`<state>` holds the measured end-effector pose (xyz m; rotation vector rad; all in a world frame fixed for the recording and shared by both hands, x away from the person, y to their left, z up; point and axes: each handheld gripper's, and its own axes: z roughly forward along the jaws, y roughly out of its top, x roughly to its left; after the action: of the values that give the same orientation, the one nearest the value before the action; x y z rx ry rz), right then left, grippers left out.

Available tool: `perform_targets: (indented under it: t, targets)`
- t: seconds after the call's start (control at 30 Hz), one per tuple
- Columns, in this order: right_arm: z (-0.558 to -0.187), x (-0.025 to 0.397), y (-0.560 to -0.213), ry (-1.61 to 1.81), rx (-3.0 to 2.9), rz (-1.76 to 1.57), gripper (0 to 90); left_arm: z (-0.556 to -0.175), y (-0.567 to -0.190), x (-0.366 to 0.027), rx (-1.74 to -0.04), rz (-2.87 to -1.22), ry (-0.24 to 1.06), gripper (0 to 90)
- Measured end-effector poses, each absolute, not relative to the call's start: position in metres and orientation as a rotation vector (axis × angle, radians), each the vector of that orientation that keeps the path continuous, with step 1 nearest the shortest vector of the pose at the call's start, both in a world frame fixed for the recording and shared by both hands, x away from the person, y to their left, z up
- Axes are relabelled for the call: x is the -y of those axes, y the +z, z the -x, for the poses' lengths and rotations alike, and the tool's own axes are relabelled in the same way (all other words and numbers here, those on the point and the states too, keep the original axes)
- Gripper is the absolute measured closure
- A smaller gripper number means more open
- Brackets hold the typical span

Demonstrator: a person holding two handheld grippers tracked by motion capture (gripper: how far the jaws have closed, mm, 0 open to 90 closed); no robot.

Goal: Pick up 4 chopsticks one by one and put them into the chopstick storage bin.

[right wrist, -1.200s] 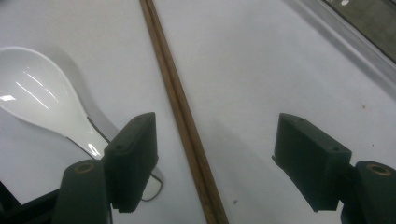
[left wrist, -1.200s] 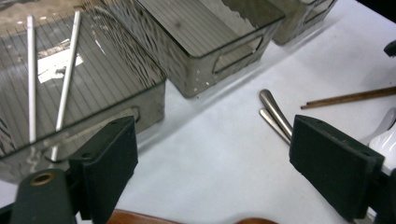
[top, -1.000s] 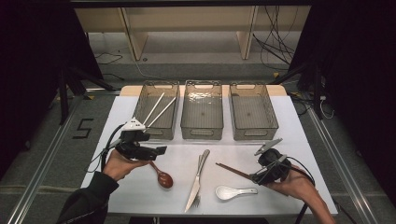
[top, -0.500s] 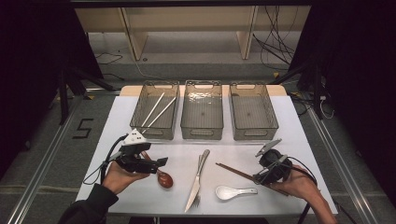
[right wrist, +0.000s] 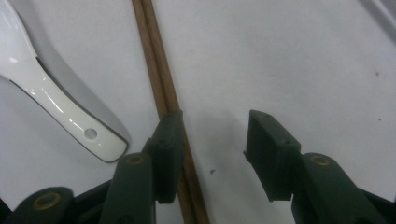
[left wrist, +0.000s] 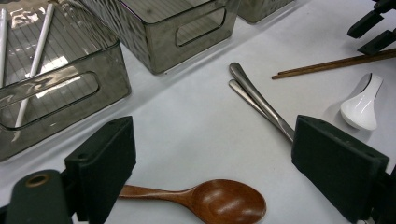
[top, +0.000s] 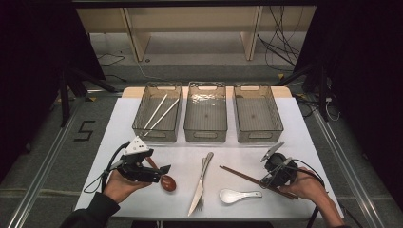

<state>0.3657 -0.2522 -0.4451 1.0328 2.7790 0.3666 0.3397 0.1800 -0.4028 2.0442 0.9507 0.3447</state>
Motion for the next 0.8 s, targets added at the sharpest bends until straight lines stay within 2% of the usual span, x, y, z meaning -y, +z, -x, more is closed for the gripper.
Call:
perform_targets:
  t: [0.3, 0.43, 0.8]
  targets:
    - [-0.367, 0.2508, -0.4482, 0.361, -2.83, -0.989, 63.1, -0.338, -0.4038, -0.1792, -0.943, -2.055, 0.342, 12.5]
    - [-0.3673, 0.2501, -0.4467, 0.351, -2.819, -0.97, 68.7, -0.3385, -0.4044, -0.1791, -0.949, -2.051, 0.342, 12.6]
    - [-0.3666, 0.2496, -0.4433, 0.355, -2.854, -0.934, 69.9, -0.3392, -0.4061, -0.1783, -0.951, -2.065, 0.342, 12.6]
